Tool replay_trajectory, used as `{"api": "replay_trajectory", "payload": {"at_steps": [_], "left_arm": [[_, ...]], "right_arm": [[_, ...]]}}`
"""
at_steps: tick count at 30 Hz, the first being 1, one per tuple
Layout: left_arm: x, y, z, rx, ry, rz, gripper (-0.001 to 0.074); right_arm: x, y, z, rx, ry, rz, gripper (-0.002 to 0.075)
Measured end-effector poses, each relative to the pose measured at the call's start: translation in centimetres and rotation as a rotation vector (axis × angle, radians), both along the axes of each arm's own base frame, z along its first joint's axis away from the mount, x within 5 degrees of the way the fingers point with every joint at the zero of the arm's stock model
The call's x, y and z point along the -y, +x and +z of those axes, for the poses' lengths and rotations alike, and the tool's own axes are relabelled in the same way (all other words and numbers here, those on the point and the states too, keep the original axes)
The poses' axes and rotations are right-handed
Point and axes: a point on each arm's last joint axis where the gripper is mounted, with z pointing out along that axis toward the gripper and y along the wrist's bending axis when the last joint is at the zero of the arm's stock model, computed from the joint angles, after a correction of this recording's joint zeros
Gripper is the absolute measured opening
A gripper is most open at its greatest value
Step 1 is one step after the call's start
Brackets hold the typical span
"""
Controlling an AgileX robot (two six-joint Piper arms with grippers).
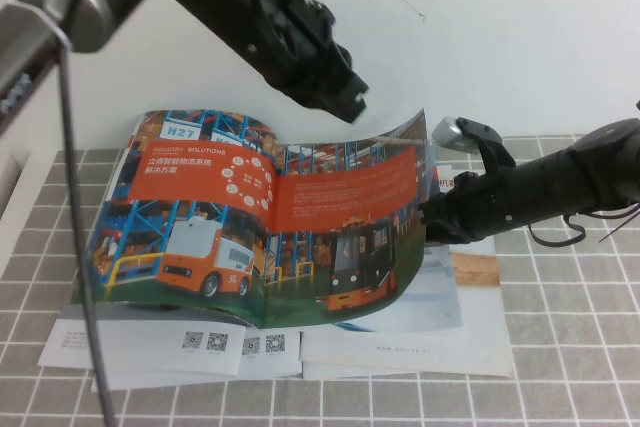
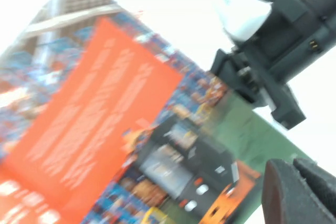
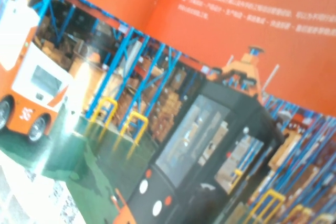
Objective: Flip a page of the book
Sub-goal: Open the closed book
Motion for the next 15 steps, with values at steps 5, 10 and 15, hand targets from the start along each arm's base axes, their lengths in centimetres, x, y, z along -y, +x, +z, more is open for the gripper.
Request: {"api": "replay_trajectory", "payload": {"at_steps": [5,10,15], "left_arm": [[-1.5,-2.2,3.5,0.091,0.032,0.038,0.0001],[-1.1,-6.5,4.2,0.128,0.094,-0.005,0.0001],[-0.8,-10.4,1.3,0.232,0.155,0.036,0.0001]], "right_arm": [[-0.2,0.2,0.3,0.007,0.035,-0.021,-0.0002],[-0.3,0.3,0.5,0.006,0.067,-0.043,-0.0002],[-0.4,0.3,0.6,0.011,0.077,-0.034,-0.0002]]}}
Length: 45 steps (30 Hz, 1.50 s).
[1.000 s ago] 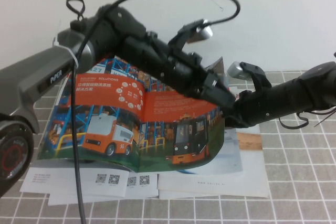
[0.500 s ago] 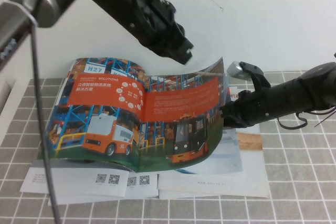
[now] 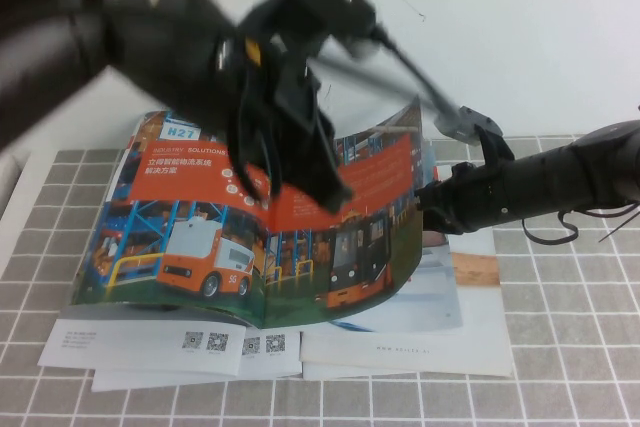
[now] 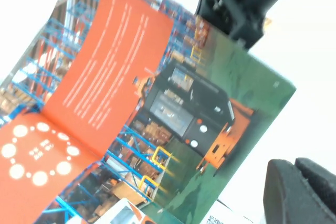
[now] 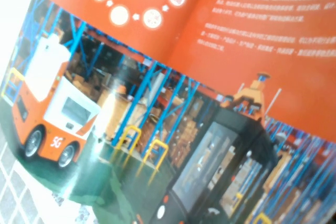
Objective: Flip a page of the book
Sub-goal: Open the closed book
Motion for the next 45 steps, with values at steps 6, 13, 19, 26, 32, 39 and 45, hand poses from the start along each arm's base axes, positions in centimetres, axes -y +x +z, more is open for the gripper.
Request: {"api": "replay_trajectory", "payload": {"at_steps": [6,13,19,26,32,39,45], "left_arm": [[1.1,-3.8,-7.6,0.094,-0.030,-0.045,0.0001],[2.2,-5.8,-14.4,0.247,-0.053,-0.126,-0.0001],[3.0,-4.9,-17.8,0.236,-0.023,-0.134,-0.0001],[4.6,-3.1,-21.0,0.353,-0.049,-0.163,-0.0001],[4.4,-1.1,-24.3,0.388,-0.062,-0.084,-0.0001],[2.7,0.8,-24.4,0.420,-0.088,0.039,-0.0001],[2.3,1.1,-23.2,0.467,-0.091,0.051,-0.0001]], "right_arm": [[-0.2,-0.1,0.2,-0.007,0.035,0.013,-0.0003],[-0.6,-0.1,1.0,0.018,0.126,0.027,-0.0003],[-1.1,0.1,2.1,0.063,0.202,0.059,-0.0003],[-1.5,0.4,2.9,0.088,0.224,0.082,-0.0003],[-1.6,0.4,3.0,0.090,0.226,0.094,-0.0003],[-1.6,0.1,2.9,0.091,0.209,0.128,-0.0003],[-1.5,0.0,2.8,0.113,0.188,0.153,-0.0003]]}}
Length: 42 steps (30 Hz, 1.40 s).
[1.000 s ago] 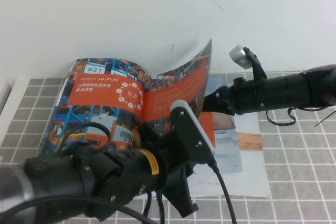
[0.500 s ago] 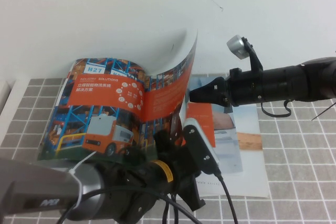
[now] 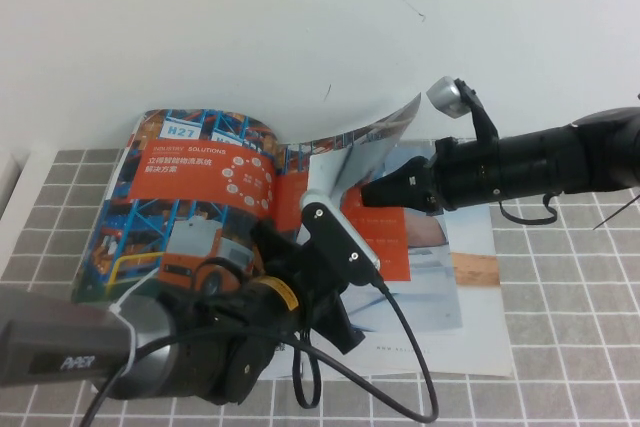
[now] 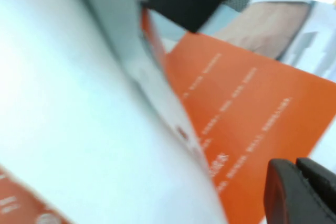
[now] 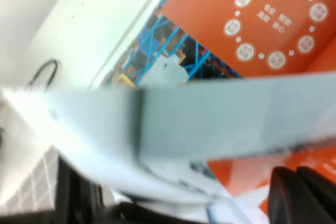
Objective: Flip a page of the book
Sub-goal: Open the closed book
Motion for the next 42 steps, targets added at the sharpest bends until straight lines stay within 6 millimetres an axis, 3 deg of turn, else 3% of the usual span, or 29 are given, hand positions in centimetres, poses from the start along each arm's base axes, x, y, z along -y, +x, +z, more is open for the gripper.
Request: {"api": "replay_trajectory", "payload": {"at_steps": [11,18,24,34,39,42], "left_arm": [[-2.3,1.4,0.8,0.032,0.028,0.111,-0.0002],[-2.8,1.3,2.9,0.103,0.050,0.122,-0.0002],[-4.8,2.0,2.5,0.048,0.106,0.245,-0.0002],[-12.4,4.2,0.8,-0.212,0.057,0.482,-0.0002],[-13.1,4.2,0.4,-0.272,0.047,0.485,-0.0002],[-13.0,4.1,0.3,-0.284,0.046,0.476,-0.0002]], "right_arm": [[1.5,-0.6,3.2,0.146,-0.278,0.007,-0.0003],[2.5,-0.5,0.5,0.045,-0.456,-0.015,-0.0003],[2.2,-0.6,-2.4,-0.021,-0.498,0.013,-0.0003],[0.4,-1.3,-2.6,-0.012,-0.502,0.054,-0.0003],[-0.5,-0.8,-2.3,0.049,-0.456,0.007,-0.0003],[-2.3,0.1,-1.9,0.106,-0.411,-0.024,-0.0003]]}}
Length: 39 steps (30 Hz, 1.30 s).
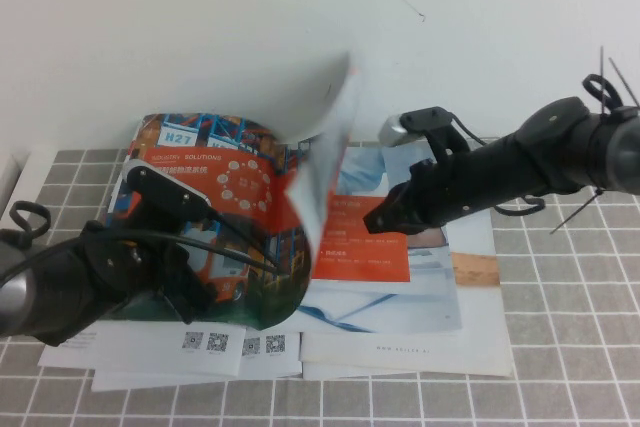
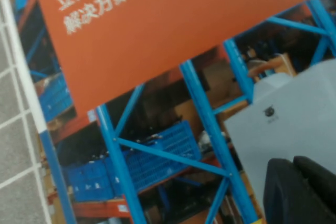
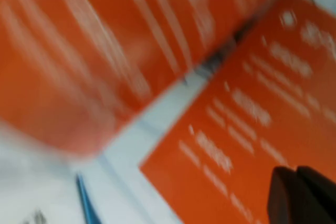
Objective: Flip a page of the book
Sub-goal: Open the closed book
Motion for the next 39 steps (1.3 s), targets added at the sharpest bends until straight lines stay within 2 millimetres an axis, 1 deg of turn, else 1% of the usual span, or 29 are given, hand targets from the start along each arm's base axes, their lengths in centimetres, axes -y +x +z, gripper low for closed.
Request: {"api": "replay_trajectory", "payload": {"at_steps": [2,4,6,7,9,12,15,17,20,23,26,30,34,39], "left_arm": [[0.1,-0.1,-0.1,-0.009,-0.003,-0.005,-0.0002],[0.3,-0.2,0.0,-0.018,-0.009,-0.016,-0.0002],[0.4,-0.3,0.6,-0.010,-0.019,-0.024,-0.0002],[0.4,-0.5,1.2,0.005,-0.025,-0.028,-0.0002],[0.4,-0.7,2.8,0.047,-0.041,-0.032,-0.0002],[0.2,-1.4,6.0,0.138,-0.069,-0.033,-0.0002],[-0.3,-2.6,9.7,0.260,-0.099,-0.026,-0.0002],[-0.7,-3.6,12.3,0.350,-0.118,-0.020,-0.0002],[-1.3,-5.2,15.4,0.455,-0.136,-0.022,-0.0002],[-1.6,-6.2,16.9,0.512,-0.131,-0.032,-0.0002],[-1.7,-6.5,17.3,0.523,-0.126,-0.041,-0.0002],[-1.4,-6.4,16.8,0.489,-0.122,-0.067,-0.0002],[-1.1,-5.7,15.5,0.435,-0.112,-0.080,-0.0002],[-0.5,-4.0,12.3,0.327,-0.085,-0.082,-0.0002]], "right_arm": [[-1.4,0.5,-0.2,0.018,0.019,0.011,-0.0003],[-2.9,0.9,-0.7,0.023,0.031,0.032,-0.0003],[-4.2,1.4,-0.9,0.031,0.053,0.051,-0.0003],[-4.8,1.4,-1.2,0.027,0.064,0.063,-0.0003],[-5.7,1.7,-0.9,0.038,0.084,0.077,-0.0003],[-6.8,1.9,0.0,0.065,0.108,0.094,-0.0003],[-7.9,1.8,1.1,0.095,0.130,0.114,-0.0003],[-8.7,1.6,1.5,0.107,0.139,0.129,-0.0003],[-10.1,1.1,1.2,0.107,0.147,0.153,-0.0003],[-11.8,0.5,0.3,0.100,0.150,0.176,-0.0003],[-13.7,-0.4,-0.8,0.087,0.153,0.214,-0.0003],[-15.4,-1.5,-2.3,0.045,0.154,0.252,-0.0003],[-15.7,-1.9,-3.6,-0.015,0.129,0.245,-0.0003],[-15.5,-2.1,-3.8,-0.041,0.092,0.269,-0.0003]]}}
